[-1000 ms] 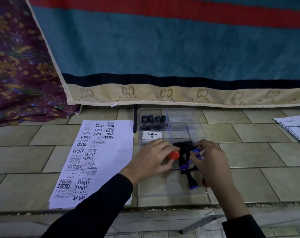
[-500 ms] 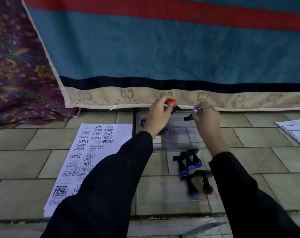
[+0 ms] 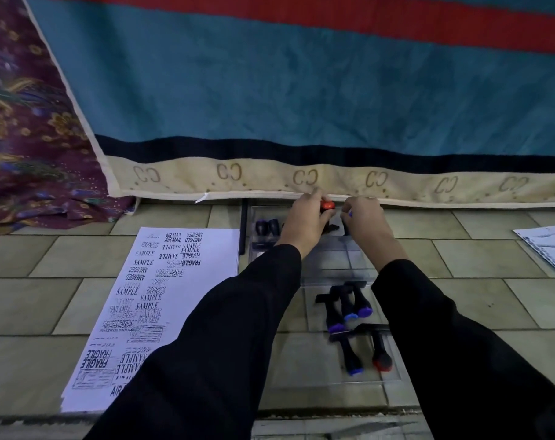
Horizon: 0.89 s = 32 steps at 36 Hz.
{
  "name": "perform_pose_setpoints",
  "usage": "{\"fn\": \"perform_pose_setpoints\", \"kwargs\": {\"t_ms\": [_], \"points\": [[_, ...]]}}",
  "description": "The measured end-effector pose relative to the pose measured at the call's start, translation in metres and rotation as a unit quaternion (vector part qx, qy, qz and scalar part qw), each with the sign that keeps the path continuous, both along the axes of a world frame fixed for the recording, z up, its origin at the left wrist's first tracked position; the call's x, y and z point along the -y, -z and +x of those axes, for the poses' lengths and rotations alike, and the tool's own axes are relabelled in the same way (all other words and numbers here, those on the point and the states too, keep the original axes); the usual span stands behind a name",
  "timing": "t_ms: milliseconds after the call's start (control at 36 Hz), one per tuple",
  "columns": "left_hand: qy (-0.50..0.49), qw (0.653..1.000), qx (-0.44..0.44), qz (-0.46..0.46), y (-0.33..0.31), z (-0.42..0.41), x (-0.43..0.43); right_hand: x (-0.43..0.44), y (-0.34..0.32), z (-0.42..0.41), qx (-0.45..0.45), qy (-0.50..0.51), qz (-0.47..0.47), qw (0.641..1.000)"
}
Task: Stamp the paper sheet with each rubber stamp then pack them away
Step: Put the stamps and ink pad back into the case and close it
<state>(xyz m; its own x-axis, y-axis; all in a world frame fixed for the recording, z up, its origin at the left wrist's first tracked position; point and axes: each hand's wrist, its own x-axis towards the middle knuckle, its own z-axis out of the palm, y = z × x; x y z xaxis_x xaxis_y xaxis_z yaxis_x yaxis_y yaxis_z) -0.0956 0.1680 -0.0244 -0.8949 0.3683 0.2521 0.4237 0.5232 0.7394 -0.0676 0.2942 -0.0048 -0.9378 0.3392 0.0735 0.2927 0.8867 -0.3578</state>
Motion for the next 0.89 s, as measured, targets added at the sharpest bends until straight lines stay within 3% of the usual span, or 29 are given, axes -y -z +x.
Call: {"fn": "perform_pose_setpoints", "kwargs": {"t_ms": [194,472,694,889], "points": [[-0.041,0.978,-0.114,-0.169,-0.002,-0.003,-0.001,0.002,0.003,-0.004,0.036,0.011,-0.01,0.999],[-0.05,0.967,-0.098,-0.228,-0.005,-0.007,-0.007,0.005,0.002,-0.007,0.041,0.004,0.019,0.999],[-0.073,0.935,-0.102,-0.331,-0.003,-0.007,-0.009,0.011,0.001,-0.009,0.077,-0.013,0.064,0.995],[-0.079,0.922,-0.105,-0.364,-0.001,-0.004,-0.01,0.012,0.012,-0.012,0.093,-0.012,0.05,0.994]]}}
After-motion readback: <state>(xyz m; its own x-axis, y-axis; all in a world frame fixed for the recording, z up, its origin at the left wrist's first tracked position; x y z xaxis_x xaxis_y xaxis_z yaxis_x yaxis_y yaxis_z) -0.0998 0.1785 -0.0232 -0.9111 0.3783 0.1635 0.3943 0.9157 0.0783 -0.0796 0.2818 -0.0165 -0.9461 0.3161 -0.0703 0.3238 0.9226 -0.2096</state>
